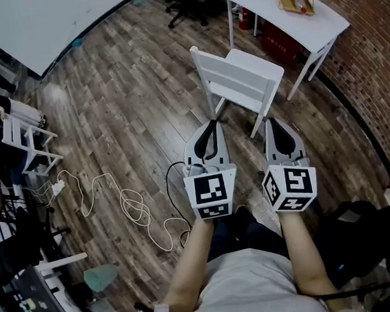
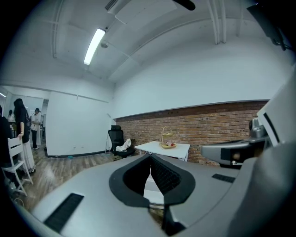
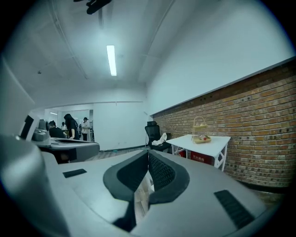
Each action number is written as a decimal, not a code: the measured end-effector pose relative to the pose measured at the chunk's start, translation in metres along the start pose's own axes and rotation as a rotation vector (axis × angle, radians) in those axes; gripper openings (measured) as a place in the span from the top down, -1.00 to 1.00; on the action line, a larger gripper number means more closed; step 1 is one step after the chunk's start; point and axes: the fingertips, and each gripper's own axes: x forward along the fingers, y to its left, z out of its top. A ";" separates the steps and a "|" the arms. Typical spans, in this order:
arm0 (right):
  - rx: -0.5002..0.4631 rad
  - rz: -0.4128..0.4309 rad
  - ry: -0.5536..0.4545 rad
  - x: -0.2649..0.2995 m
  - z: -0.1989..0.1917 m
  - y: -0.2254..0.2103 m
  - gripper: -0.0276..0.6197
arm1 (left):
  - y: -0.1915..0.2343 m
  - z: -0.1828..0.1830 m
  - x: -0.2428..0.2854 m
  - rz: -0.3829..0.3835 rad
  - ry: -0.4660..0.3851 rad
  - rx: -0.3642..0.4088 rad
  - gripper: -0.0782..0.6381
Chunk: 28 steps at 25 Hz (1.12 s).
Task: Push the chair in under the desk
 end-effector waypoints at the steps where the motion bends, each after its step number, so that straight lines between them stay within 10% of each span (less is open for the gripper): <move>1: 0.001 0.006 0.001 0.002 0.000 -0.003 0.87 | -0.001 -0.001 0.003 0.006 0.003 -0.002 0.73; 28: 0.014 0.034 0.051 0.132 -0.005 0.005 0.87 | 0.071 -0.012 0.105 0.017 0.049 -0.002 0.73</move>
